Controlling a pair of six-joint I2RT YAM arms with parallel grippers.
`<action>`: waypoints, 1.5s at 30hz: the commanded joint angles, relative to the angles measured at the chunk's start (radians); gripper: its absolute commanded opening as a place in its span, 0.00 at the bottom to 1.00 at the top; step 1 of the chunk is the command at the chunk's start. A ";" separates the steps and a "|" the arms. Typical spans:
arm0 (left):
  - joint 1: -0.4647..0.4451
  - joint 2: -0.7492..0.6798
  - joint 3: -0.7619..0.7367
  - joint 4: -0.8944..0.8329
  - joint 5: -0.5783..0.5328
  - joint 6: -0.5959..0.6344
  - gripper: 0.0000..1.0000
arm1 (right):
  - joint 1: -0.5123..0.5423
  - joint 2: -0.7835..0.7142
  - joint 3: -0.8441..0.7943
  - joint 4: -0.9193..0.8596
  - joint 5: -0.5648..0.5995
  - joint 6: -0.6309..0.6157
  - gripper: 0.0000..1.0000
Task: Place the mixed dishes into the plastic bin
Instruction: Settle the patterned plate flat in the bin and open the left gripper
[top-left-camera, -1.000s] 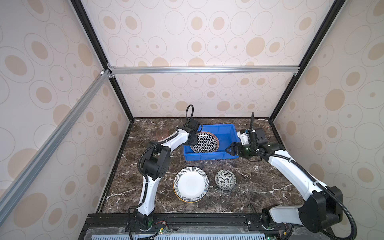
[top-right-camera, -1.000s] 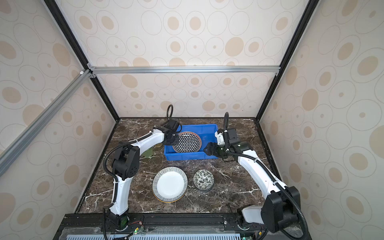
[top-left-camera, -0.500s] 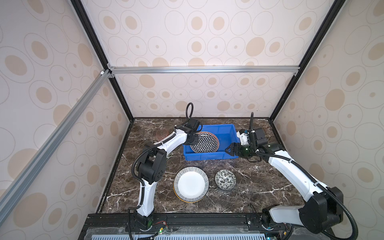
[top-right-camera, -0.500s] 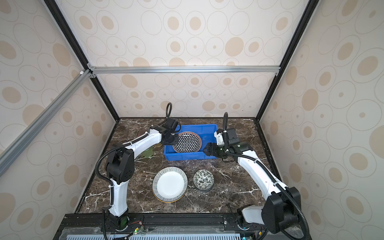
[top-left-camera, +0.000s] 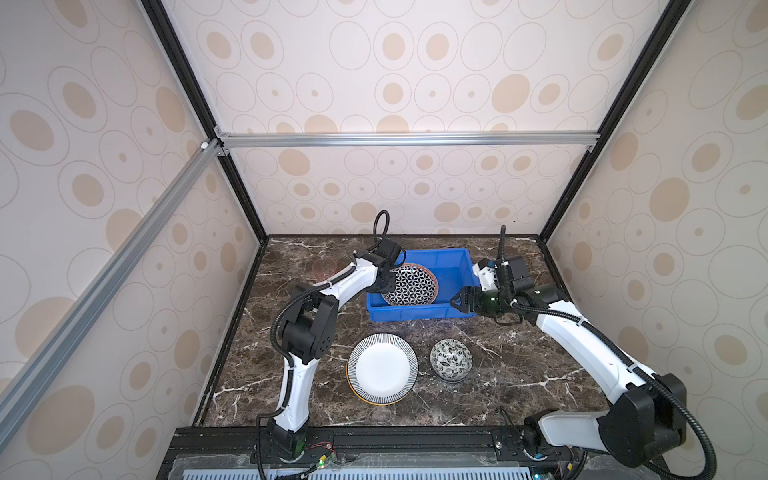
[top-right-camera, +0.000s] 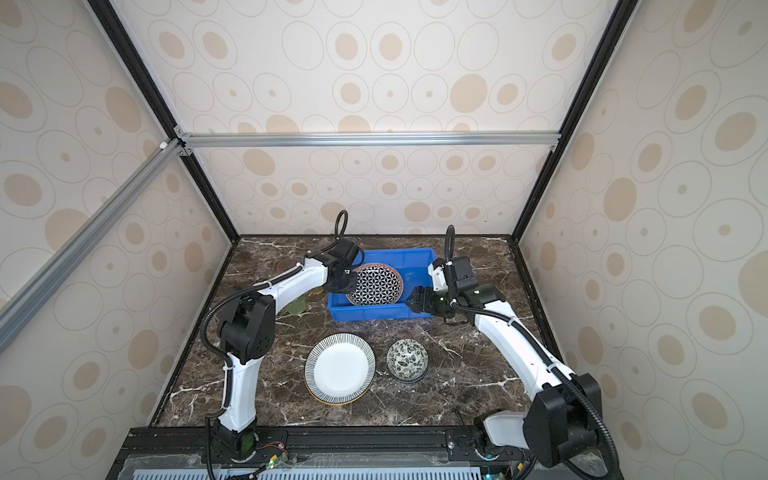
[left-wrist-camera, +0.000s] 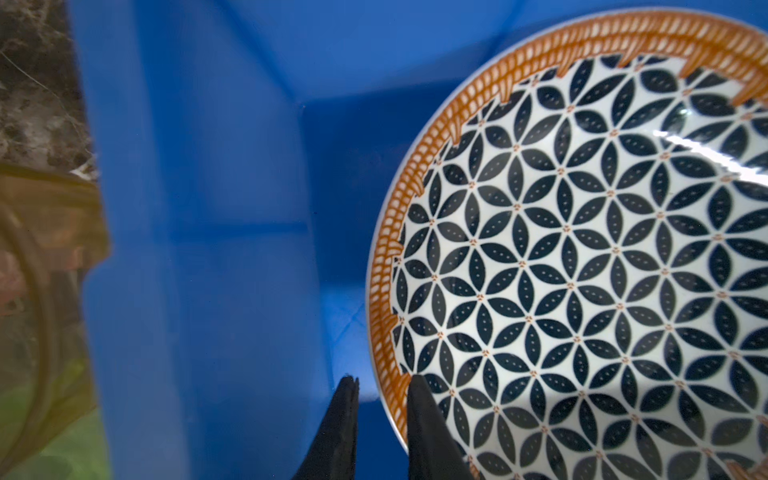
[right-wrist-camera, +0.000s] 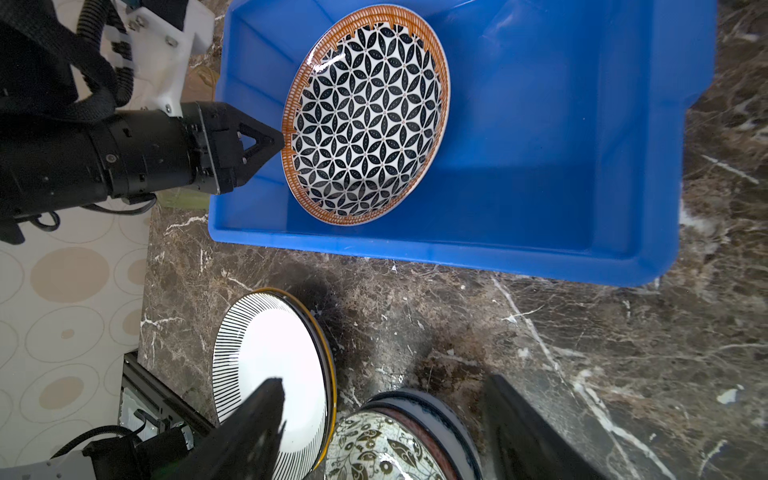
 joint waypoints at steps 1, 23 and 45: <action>-0.009 0.031 0.054 -0.050 -0.027 -0.018 0.24 | 0.006 -0.006 -0.006 -0.018 0.009 -0.018 0.78; -0.012 0.027 -0.011 0.121 0.142 -0.002 0.22 | 0.006 -0.018 -0.010 -0.032 0.025 -0.042 0.78; -0.034 0.046 0.029 0.198 0.259 -0.033 0.21 | 0.006 -0.019 -0.024 -0.024 0.019 -0.031 0.78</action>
